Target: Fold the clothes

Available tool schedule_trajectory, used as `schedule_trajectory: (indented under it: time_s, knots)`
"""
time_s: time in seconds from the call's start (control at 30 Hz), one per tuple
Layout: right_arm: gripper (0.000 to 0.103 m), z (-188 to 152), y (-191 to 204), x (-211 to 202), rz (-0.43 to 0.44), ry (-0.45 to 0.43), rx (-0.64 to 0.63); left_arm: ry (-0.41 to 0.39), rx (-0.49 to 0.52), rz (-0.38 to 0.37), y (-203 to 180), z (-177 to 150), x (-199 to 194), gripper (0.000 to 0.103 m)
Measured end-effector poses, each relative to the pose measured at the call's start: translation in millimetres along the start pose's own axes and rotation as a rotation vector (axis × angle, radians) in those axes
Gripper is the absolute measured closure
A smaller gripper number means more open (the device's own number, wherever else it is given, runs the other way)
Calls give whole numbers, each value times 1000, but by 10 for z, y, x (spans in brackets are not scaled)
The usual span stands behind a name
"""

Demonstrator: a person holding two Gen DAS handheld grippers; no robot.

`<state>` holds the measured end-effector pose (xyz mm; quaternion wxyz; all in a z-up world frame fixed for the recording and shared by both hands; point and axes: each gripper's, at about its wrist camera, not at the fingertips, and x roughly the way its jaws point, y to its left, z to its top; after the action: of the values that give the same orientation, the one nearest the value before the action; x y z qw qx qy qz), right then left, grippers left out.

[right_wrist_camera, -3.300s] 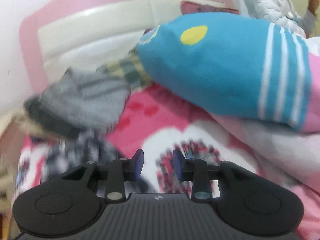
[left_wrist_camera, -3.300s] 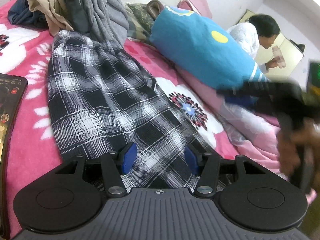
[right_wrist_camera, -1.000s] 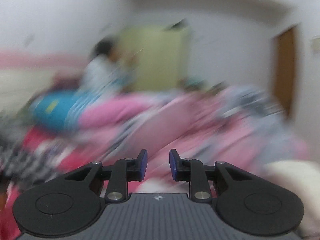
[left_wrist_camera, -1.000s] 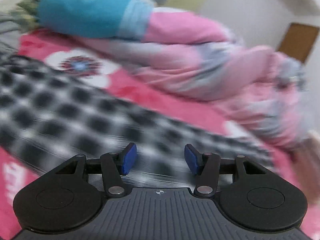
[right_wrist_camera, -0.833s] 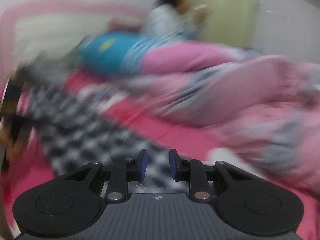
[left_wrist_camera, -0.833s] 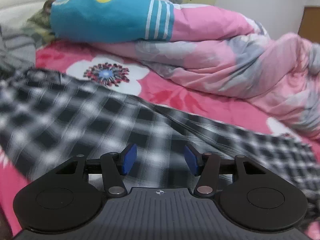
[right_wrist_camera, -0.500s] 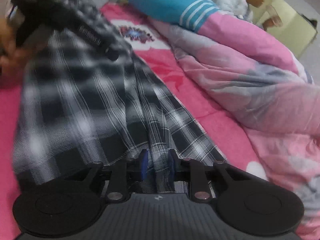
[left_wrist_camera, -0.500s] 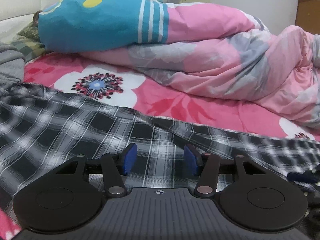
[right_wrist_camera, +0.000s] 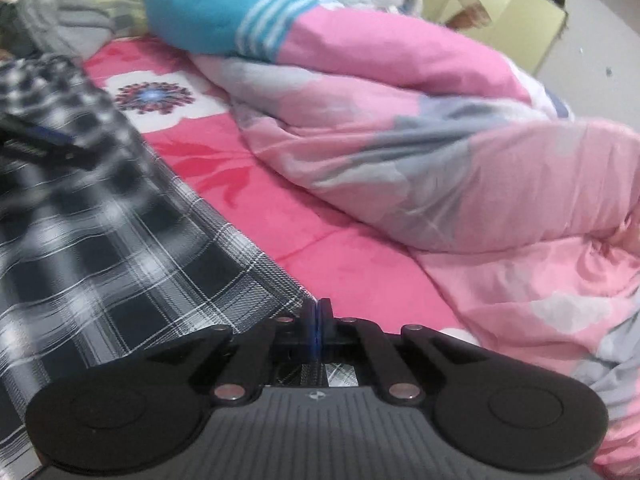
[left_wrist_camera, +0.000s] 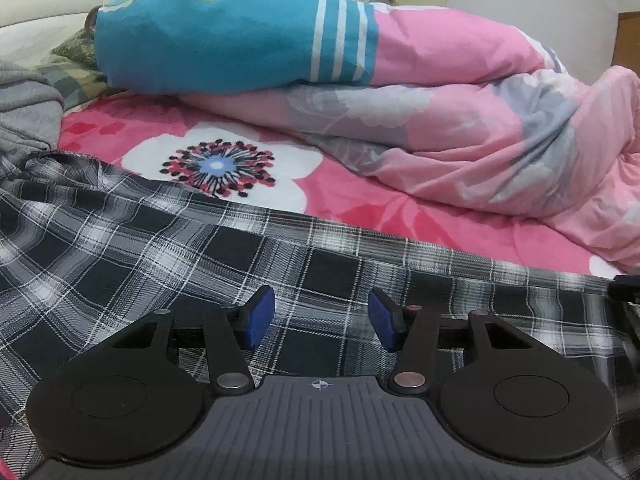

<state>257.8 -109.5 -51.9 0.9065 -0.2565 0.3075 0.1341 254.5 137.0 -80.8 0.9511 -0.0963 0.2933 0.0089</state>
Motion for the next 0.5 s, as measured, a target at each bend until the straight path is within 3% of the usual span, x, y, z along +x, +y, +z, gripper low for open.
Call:
schedule_trajectory:
  time_s: [0.4, 0.5]
  knots:
    - [103, -149, -78, 541, -9, 83, 22, 6, -8, 13, 30, -22, 41, 52]
    - [101, -190, -267, 589, 32, 77, 136, 8, -2, 18, 21, -32, 55, 52]
